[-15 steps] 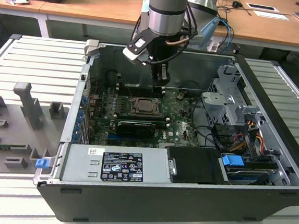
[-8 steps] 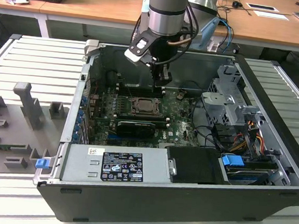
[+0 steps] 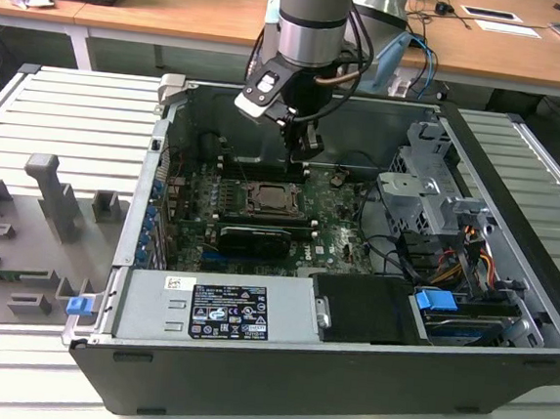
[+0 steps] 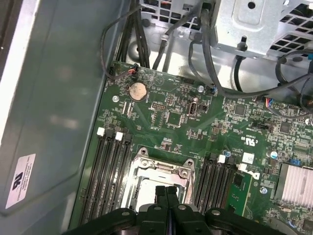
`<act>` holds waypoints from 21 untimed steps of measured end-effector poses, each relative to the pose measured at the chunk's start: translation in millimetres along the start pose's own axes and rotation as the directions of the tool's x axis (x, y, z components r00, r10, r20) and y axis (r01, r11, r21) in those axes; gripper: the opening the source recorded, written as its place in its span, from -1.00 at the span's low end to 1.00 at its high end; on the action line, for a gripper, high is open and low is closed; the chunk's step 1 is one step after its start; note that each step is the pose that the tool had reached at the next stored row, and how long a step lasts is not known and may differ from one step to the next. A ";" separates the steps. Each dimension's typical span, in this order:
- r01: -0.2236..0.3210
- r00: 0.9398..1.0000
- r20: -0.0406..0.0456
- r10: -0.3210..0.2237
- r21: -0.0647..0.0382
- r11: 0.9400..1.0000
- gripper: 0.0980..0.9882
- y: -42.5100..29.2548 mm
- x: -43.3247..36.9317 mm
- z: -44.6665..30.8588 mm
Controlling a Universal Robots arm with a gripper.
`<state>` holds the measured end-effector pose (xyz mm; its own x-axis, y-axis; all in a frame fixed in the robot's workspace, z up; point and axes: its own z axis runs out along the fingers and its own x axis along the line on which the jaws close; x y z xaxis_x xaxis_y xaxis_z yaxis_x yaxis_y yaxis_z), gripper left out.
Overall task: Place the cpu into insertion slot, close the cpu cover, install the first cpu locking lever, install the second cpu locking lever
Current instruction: 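Install the first cpu locking lever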
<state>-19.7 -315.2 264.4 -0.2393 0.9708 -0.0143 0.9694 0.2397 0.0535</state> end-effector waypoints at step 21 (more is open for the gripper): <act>0.342 0.940 -0.017 -0.342 -0.008 0.940 -0.98 -0.8 0.2 0.0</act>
<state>-20.5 -315.2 264.3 -0.5574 0.8301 -0.0152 0.8286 0.5573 0.0532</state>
